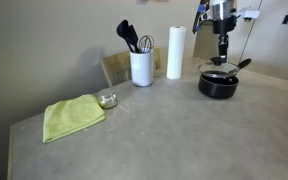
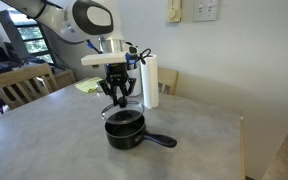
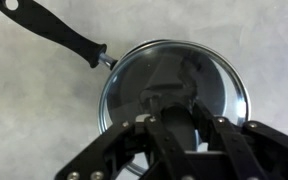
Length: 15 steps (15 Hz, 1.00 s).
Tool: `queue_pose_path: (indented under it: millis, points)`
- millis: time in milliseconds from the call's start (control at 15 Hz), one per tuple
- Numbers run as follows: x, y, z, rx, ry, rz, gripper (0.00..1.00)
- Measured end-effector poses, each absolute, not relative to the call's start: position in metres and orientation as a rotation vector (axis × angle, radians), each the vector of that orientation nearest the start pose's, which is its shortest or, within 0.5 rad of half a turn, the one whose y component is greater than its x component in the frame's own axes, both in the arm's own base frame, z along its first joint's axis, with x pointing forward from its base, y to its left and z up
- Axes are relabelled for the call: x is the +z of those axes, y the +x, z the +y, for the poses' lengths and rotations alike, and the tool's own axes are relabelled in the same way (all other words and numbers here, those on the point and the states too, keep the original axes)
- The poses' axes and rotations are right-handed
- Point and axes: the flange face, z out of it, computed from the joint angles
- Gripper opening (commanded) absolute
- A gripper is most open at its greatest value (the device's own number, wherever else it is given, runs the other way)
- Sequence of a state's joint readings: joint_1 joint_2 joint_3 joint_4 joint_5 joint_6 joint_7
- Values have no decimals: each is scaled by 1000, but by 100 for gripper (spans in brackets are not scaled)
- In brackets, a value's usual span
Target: Take the lid on the pot and put it on the table
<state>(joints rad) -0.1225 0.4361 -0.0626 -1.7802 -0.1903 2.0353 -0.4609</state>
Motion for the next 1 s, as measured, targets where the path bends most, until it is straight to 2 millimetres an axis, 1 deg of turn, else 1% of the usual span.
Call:
queue_pose_path:
  millis: [200,333,400,533,733,1000]
  points:
    - [331,620,-106,289,-3179,-630,12]
    - [340,617,-88,265,-3161,-655,12]
    - [339,613,-77,263,-3144,-669,12]
    - [331,603,-53,283,-3100,-696,12]
    - [311,581,-13,322,-3052,-737,12]
    - [286,549,39,273,-3060,-765,12]
